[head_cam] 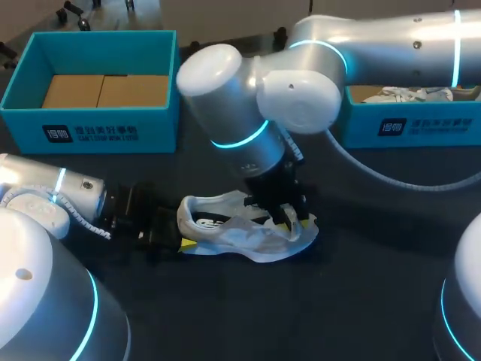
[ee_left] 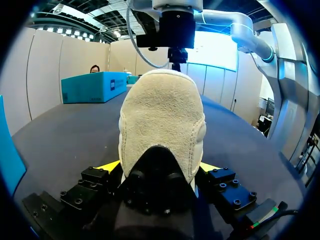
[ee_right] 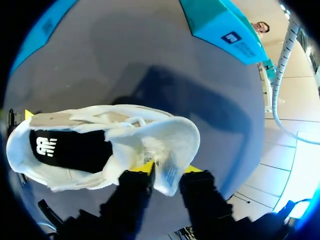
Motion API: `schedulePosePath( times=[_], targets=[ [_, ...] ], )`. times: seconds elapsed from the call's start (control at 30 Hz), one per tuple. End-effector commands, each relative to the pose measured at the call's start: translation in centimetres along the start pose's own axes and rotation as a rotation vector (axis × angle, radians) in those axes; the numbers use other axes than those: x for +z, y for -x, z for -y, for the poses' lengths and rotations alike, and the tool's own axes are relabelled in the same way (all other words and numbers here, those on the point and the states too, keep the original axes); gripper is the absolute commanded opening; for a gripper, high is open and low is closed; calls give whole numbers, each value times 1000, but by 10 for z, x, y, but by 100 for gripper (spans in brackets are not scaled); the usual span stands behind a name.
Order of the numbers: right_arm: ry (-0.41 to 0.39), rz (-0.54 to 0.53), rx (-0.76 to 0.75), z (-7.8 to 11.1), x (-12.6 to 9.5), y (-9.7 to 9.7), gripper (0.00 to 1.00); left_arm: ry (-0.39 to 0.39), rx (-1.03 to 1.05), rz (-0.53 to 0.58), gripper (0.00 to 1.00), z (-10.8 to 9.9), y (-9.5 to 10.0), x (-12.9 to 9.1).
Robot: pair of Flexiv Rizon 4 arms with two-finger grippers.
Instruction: Take the shoe out of the shoebox, open the shoe tongue, remove and reinsert the insole, then place the shoe into the shoebox
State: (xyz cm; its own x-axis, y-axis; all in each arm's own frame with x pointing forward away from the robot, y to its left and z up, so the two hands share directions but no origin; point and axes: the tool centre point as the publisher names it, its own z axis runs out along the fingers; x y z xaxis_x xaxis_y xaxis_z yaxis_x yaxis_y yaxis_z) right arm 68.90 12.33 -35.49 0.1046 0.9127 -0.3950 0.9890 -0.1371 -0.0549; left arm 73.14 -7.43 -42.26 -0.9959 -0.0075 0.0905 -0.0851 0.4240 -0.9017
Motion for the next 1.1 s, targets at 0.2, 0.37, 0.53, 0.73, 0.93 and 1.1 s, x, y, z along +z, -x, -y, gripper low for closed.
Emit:
schedulePosePath(
  times=[0.2, 0.37, 0.53, 0.73, 0.93, 1.1],
  targets=[
    [-13, -11, 606, 3, 7, 0, 100, 4, -2, -2, 0, -2, 2, -1],
    [-6, 4, 610, 3, -4, 7, 100, 4, -2, -2, 0, -2, 2, -1],
    [22, 0, 610, 0, -20, 9, 100, 4, -2, -2, 0, -2, 2, -1],
    [44, 8, 581, -4, -35, 13, 100, 4, -2, -2, 0, -2, 2, -1],
    [31, 23, 580, -9, -44, 21, 100, 4, -2, -2, 0, -2, 2, -1],
    [79, 15, 575, -13, -63, 26, 100, 4, -2, -2, 0, -2, 2, -1]
  ],
)
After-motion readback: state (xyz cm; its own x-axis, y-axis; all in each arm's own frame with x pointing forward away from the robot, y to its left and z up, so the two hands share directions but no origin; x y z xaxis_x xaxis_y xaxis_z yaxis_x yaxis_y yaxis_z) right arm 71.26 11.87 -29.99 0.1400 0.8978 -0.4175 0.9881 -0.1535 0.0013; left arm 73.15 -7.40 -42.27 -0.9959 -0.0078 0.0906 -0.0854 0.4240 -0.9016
